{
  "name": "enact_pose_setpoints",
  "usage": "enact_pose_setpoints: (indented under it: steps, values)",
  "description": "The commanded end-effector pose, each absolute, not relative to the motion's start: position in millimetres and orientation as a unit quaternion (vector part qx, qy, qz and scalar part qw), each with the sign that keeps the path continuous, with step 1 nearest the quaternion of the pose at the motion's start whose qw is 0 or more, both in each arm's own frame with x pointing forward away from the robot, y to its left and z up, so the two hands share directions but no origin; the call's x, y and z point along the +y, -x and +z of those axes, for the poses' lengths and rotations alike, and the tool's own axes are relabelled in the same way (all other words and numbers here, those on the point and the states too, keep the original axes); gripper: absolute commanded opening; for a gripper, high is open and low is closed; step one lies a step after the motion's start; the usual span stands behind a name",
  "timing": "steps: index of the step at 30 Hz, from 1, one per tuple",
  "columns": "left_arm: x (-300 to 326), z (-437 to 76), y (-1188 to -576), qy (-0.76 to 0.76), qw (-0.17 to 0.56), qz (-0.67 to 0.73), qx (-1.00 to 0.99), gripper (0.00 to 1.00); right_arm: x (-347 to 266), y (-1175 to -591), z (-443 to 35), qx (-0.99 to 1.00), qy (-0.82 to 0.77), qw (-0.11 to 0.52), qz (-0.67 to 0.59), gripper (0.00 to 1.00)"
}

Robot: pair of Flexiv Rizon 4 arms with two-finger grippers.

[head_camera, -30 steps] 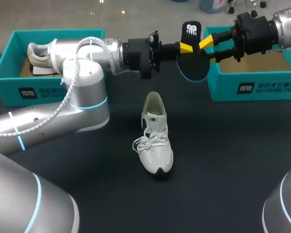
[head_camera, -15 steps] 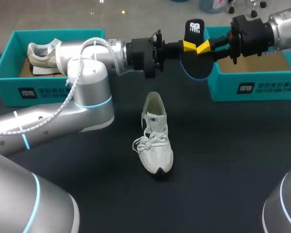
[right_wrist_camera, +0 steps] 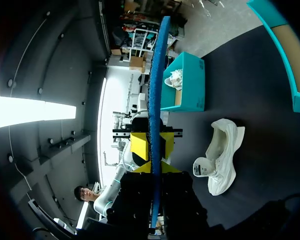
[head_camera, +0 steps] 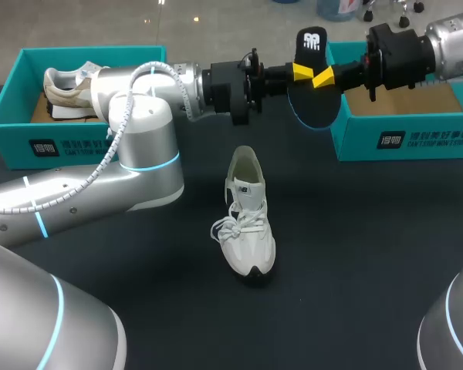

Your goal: Take the shoe out of the shoebox, open the shoe tongue, remove and reinsert the insole, then place the shoe into the shoebox

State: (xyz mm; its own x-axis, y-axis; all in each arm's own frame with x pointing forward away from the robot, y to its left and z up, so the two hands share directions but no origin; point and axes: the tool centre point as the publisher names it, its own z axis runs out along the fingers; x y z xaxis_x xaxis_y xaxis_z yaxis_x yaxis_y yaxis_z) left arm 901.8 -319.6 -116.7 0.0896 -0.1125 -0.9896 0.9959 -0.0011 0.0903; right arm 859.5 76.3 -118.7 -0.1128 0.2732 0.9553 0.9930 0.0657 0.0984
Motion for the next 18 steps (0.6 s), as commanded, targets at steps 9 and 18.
enact_pose_setpoints:
  steps: [9, 18]
  values:
    - [-284.9, -119.2, -905.4, -0.518, 0.544, -0.488, 0.444, 1.00, 66.6, -857.9, -122.0, -0.598, 0.529, 0.409, -0.442, 0.00]
    - [-241.9, -127.1, -911.1, -0.557, 0.517, -0.491, 0.426, 1.00, 55.6, -860.9, -118.0, -0.597, 0.533, 0.399, -0.448, 0.00]
